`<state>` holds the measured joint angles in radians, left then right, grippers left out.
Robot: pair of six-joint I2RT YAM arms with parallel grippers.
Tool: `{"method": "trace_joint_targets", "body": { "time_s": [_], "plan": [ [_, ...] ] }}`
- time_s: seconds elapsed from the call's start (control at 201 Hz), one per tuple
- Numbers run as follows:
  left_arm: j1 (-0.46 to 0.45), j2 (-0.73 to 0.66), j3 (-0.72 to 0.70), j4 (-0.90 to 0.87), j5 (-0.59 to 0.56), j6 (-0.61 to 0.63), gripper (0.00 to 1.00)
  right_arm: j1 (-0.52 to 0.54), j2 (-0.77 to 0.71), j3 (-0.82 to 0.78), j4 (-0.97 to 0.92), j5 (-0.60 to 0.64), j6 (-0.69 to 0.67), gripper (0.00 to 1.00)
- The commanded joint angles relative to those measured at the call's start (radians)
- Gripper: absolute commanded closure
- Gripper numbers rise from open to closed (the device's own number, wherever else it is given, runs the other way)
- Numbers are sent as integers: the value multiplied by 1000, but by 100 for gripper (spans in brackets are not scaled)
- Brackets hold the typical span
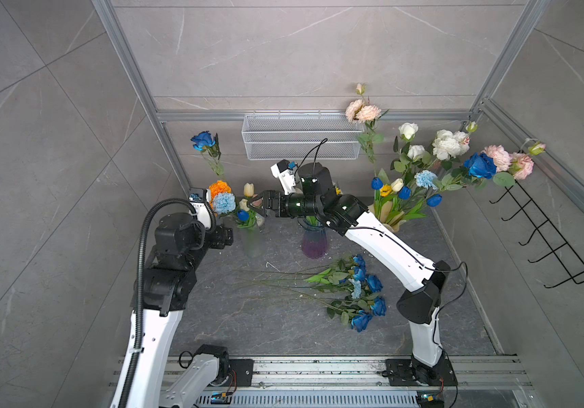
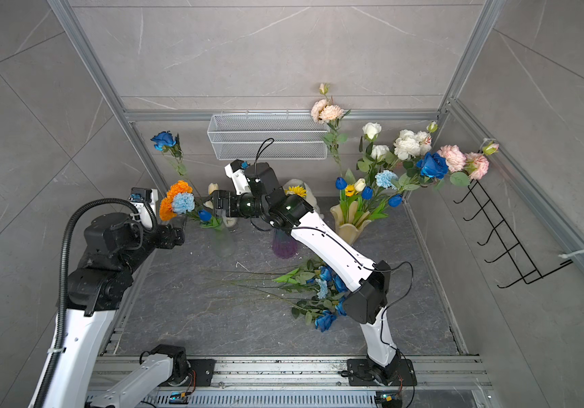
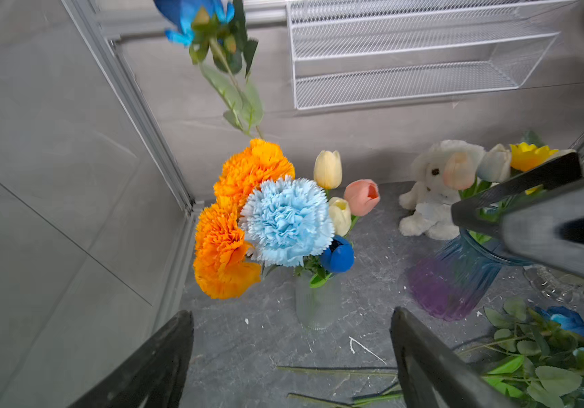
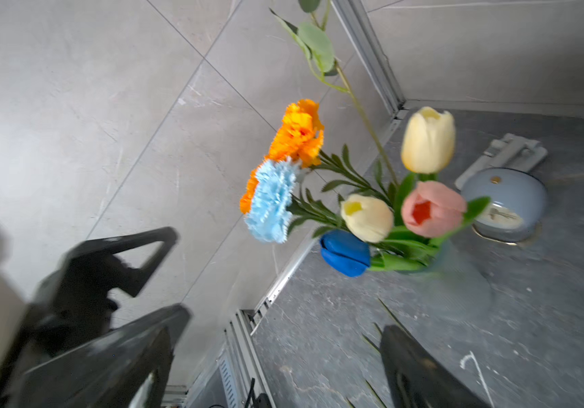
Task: Pick out blue flowers from the vase
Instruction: Pick up the flower from the vase.
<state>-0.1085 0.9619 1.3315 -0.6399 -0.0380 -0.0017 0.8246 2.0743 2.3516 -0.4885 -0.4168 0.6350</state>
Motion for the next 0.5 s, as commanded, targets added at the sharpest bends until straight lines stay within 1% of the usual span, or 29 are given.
{"method": "trace_joint_targets", "body": {
  "time_s": [0.0, 0.05, 0.09, 0.254, 0.309, 0.398, 0.498],
  "plan": [
    [67, 27, 15, 35, 168, -114, 9, 3, 98, 167, -38, -50, 36, 8],
    [81, 28, 21, 57, 158, -126, 7, 6, 142, 236, -67, -57, 35, 9],
    [96, 32, 31, 67, 155, -134, 7, 10, 182, 322, -95, -66, 34, 9],
    [150, 76, 86, 66, 210, -148, 7, 20, 343, 606, -213, -74, 43, 12],
    [167, 81, 90, 71, 229, -161, 7, 25, 380, 680, -267, -57, 23, 13],
    [195, 84, 97, 72, 265, -196, 7, 37, 395, 728, -380, 29, -60, 14],
    [222, 93, 102, 75, 310, -218, 7, 48, 363, 682, -454, 117, -139, 17]
  ]
}}
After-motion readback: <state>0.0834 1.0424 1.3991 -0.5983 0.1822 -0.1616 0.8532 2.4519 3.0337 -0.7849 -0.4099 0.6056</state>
